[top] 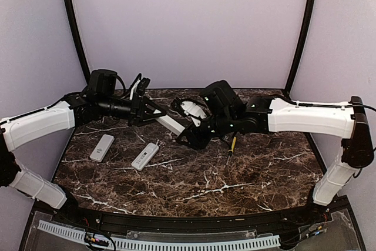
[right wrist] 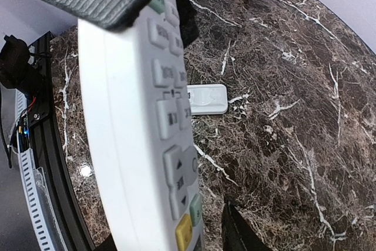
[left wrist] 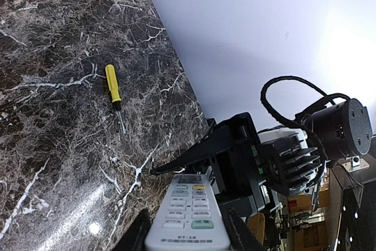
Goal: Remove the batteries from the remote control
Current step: Pass from the left arm to the right
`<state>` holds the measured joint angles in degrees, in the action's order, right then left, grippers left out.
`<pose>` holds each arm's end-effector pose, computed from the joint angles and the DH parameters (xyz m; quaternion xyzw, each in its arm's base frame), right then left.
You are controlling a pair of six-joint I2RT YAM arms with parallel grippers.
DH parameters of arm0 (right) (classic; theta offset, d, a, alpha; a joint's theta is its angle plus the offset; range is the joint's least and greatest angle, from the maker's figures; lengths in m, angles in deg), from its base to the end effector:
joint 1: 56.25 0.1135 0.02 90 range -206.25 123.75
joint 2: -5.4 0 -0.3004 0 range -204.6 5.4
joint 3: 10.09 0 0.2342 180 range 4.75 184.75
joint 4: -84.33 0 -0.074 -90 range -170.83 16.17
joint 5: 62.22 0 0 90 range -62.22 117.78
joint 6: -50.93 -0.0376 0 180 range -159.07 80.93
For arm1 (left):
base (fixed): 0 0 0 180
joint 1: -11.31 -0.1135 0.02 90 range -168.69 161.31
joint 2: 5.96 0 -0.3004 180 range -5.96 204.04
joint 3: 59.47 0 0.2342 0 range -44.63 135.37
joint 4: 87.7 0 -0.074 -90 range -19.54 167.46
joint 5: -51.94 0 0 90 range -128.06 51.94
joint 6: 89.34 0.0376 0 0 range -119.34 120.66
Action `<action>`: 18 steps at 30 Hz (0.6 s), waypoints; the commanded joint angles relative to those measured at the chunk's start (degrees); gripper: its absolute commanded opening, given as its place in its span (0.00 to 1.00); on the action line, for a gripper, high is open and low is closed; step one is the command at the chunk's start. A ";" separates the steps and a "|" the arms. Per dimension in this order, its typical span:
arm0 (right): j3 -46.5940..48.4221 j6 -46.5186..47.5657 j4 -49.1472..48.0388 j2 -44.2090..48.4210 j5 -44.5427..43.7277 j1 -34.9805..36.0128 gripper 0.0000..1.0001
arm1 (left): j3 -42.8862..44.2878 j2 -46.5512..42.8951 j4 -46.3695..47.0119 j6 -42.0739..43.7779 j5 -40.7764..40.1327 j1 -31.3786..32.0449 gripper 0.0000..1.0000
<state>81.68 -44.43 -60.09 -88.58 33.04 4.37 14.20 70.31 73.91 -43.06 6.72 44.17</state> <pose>0.1751 0.3180 0.3359 -0.4339 0.7854 0.2739 0.3462 0.2180 -0.1724 0.3586 0.1427 0.7790 -0.5709 0.2166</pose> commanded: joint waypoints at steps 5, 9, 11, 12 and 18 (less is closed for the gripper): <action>2.34 1.68 -3.62 -1.11 -0.27 0.41 0.38 | 0.16 0.68 -1.91 0.97 2.57 -0.17 0.04; 3.64 2.41 -3.16 -1.99 0.04 0.51 0.27 | 0.32 1.03 -1.94 1.07 2.64 -0.19 0.04; 3.56 2.47 -3.64 -1.81 -0.06 0.59 0.18 | 0.46 1.21 -1.97 1.17 2.86 -0.17 0.04; 3.39 2.40 -4.03 -1.68 -0.18 0.59 0.13 | 0.51 1.31 -1.98 1.47 2.80 -0.17 0.04; 2.04 0.99 -5.82 -0.55 -0.14 0.47 0.00 | 1.21 1.73 -3.29 4.54 2.13 -0.17 0.32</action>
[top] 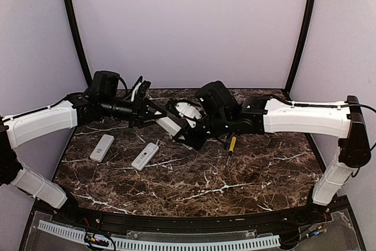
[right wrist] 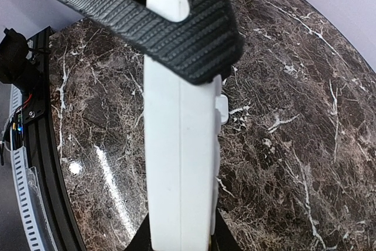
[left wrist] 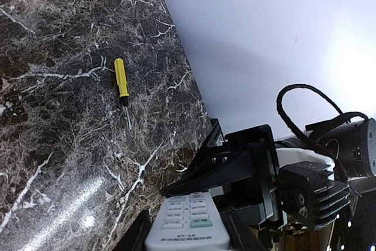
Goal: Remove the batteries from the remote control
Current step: Pass from the left arm to the right
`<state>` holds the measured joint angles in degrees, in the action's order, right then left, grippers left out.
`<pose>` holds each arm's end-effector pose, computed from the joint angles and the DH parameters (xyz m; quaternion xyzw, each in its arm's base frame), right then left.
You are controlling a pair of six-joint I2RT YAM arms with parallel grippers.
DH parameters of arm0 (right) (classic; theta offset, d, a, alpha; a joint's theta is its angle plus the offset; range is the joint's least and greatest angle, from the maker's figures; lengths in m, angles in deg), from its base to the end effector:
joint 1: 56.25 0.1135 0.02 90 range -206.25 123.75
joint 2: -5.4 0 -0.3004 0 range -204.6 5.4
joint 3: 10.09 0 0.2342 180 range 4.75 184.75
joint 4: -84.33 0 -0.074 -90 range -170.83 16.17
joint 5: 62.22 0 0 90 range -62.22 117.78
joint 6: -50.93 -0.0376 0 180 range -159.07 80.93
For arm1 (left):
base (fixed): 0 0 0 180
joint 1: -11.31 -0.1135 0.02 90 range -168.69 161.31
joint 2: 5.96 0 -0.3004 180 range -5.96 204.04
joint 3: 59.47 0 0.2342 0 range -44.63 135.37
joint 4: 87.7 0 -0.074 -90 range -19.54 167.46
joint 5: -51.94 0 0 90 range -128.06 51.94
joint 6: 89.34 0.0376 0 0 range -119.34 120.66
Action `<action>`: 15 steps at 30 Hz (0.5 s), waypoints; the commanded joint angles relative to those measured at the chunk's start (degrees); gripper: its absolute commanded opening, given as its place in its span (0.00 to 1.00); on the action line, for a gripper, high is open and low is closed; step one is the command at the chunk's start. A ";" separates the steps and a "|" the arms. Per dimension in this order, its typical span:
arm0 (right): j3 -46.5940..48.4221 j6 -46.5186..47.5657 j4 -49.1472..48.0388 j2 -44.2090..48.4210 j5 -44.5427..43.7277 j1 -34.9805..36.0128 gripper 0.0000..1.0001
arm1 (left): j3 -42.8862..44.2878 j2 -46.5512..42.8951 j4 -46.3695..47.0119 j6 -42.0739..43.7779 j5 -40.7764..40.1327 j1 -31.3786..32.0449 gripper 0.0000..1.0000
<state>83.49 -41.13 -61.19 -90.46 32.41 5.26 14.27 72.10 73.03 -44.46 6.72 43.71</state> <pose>0.1757 0.3302 0.3363 -0.4586 0.7668 0.2665 0.3615 0.2253 -0.1744 0.3495 0.1216 0.7920 -0.5655 0.1953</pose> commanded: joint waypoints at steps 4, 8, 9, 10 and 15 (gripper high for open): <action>-1.16 -4.41 -5.88 2.42 4.83 -2.14 0.00 | 4.10 -1.31 -7.15 15.46 -1.53 0.17 0.74; -2.29 -7.13 -6.71 3.44 16.09 -6.20 0.00 | 9.93 -3.38 -20.70 31.19 -11.93 -1.53 0.90; -2.47 -7.69 -6.92 3.71 18.38 -7.38 0.00 | 10.63 -4.13 -21.50 33.37 -14.22 -1.76 0.91; -2.61 -8.22 -6.97 3.85 21.42 -8.30 0.00 | 10.72 -4.45 -22.64 37.26 -15.17 -1.87 0.92; -2.40 -11.21 -7.60 3.62 37.13 -11.65 0.00 | 9.43 -4.09 -23.50 45.31 -12.77 -0.92 0.93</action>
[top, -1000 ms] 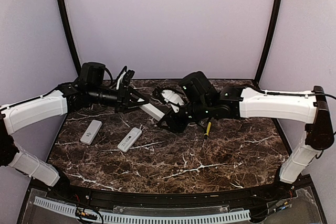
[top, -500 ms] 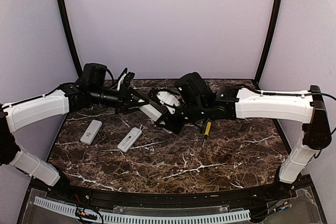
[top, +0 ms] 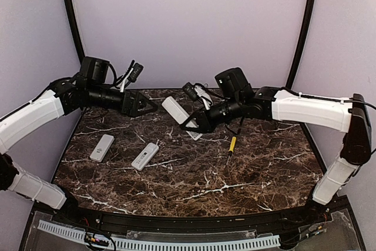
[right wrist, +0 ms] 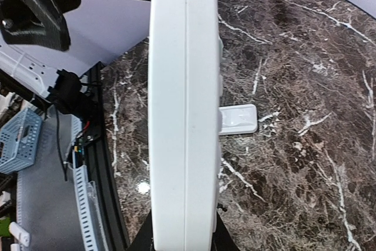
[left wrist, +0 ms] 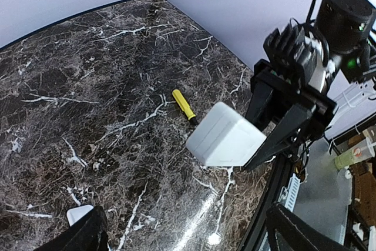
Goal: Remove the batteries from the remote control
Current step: Pass from the left arm to the right, then remove the battery cover from the remote control.
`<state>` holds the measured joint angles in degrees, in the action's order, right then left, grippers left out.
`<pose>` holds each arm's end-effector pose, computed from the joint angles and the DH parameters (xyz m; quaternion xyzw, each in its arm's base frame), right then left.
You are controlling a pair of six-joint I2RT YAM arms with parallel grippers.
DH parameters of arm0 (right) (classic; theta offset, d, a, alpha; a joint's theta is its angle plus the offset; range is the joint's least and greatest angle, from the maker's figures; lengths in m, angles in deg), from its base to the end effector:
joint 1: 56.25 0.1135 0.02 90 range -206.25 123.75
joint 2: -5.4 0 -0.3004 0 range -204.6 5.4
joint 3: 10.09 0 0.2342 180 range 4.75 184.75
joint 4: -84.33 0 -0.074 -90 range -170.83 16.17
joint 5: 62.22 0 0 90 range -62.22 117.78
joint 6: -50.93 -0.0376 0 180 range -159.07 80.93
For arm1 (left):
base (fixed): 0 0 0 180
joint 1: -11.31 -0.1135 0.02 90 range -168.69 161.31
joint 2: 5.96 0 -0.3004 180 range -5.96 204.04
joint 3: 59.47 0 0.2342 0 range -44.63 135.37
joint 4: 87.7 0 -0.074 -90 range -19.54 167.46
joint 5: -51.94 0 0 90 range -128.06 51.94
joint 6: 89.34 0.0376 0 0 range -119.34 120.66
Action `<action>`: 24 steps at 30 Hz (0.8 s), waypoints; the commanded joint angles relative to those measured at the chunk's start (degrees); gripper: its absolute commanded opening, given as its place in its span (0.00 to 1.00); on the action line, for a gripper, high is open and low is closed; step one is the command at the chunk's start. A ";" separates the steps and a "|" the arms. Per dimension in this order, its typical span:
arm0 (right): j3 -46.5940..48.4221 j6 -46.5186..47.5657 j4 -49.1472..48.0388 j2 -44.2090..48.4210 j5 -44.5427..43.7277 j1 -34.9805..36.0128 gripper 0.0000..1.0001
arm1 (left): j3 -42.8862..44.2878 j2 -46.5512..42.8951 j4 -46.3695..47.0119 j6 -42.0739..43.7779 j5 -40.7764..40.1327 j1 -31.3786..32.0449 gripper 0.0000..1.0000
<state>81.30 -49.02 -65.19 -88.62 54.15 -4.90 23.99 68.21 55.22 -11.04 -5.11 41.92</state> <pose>0.2151 0.2957 0.3436 -0.4042 0.7624 0.4090 0.2967 0.2156 -0.1513 0.3911 0.2794 0.7858 -0.4052 0.3744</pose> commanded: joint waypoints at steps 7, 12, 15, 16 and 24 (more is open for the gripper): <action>1.48 -3.85 1.76 -0.51 24.13 -1.53 0.00 | -1.45 2.31 -0.24 13.34 5.85 3.88 0.94; 0.45 -4.96 1.63 -1.51 26.63 -0.90 0.00 | -2.56 2.65 2.98 12.44 9.04 4.38 0.95; 0.74 -4.90 2.05 -2.33 26.93 -0.45 0.00 | -3.09 2.89 3.13 12.46 10.17 4.91 0.95; 0.85 -4.90 2.10 -2.58 27.04 -0.39 0.00 | -3.25 2.94 3.57 12.31 10.54 5.38 0.95; 2.59 -4.20 2.98 -3.86 27.75 -0.33 0.00 | -3.64 3.32 4.27 12.22 13.48 6.71 0.94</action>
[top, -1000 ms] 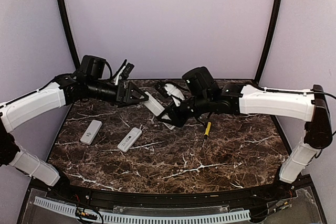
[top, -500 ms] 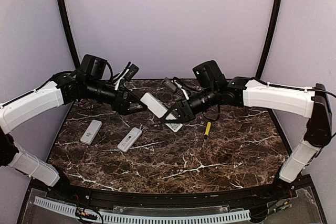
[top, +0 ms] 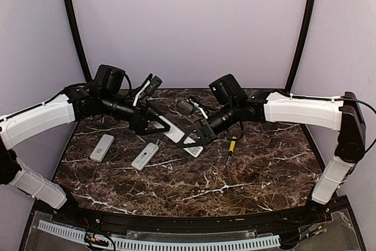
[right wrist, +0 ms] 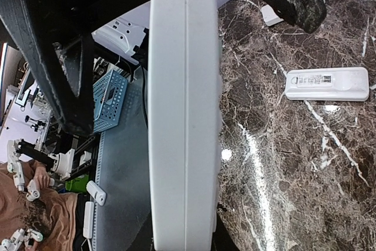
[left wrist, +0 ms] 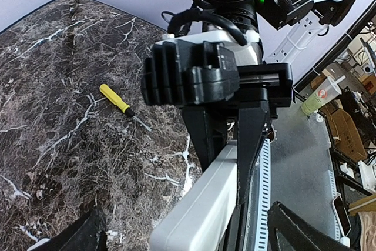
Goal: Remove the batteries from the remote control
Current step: Remove the battery cover from the remote control.
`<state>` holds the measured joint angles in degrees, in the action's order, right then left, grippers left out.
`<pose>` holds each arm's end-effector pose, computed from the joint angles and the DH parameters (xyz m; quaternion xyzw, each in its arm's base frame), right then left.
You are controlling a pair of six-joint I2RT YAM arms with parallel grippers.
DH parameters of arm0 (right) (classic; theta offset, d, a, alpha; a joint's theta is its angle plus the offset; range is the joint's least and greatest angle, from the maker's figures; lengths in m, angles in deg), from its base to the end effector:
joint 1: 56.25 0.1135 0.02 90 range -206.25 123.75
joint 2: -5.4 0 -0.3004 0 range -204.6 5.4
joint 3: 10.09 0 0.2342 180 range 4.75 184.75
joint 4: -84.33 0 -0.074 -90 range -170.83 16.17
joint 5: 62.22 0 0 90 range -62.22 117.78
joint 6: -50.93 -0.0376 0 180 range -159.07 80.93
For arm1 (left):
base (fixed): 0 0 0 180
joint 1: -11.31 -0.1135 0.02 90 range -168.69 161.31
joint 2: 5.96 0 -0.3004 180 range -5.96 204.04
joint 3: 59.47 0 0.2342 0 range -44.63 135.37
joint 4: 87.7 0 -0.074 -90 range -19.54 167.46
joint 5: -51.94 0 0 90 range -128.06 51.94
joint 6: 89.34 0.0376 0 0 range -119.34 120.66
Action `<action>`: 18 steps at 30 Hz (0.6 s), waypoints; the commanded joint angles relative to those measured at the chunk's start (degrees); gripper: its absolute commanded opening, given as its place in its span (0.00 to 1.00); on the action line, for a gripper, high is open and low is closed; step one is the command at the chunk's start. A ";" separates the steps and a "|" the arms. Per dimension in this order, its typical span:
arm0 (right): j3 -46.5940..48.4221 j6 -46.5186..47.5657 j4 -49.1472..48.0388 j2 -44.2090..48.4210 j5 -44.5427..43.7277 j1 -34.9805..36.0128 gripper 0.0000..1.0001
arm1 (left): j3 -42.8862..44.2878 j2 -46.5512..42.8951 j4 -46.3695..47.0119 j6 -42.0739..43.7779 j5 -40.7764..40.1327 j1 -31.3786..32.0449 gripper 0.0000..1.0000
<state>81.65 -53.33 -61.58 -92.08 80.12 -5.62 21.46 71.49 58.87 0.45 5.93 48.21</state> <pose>0.2095 0.3023 0.3258 -0.4313 0.7139 0.5412 0.1068 0.2051 -0.1866 0.3705 0.4305 0.7030 -0.4550 0.3367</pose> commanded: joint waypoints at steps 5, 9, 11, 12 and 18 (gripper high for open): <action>2.55 0.12 -0.39 -0.70 2.38 0.52 0.00 | -1.17 0.09 -0.35 1.43 1.29 0.60 0.82; 2.46 0.18 -0.15 -0.77 2.59 0.65 0.00 | -1.30 -0.14 -0.01 1.31 -0.02 0.58 0.74; 2.38 0.31 0.11 -0.77 2.51 0.74 0.00 | -1.45 -0.21 0.24 1.04 -0.52 0.62 0.70; 2.37 0.37 0.20 -0.71 2.38 0.78 0.00 | -1.48 -0.13 0.40 0.93 -0.69 0.62 0.69; 2.37 0.79 0.69 -0.68 2.24 1.04 0.00 | -1.52 0.24 0.62 0.43 -1.61 0.55 0.55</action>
<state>82.68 -53.26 -60.49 -92.23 81.06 -5.25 20.78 71.73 59.02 0.89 5.54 48.60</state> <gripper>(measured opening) 0.180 0.582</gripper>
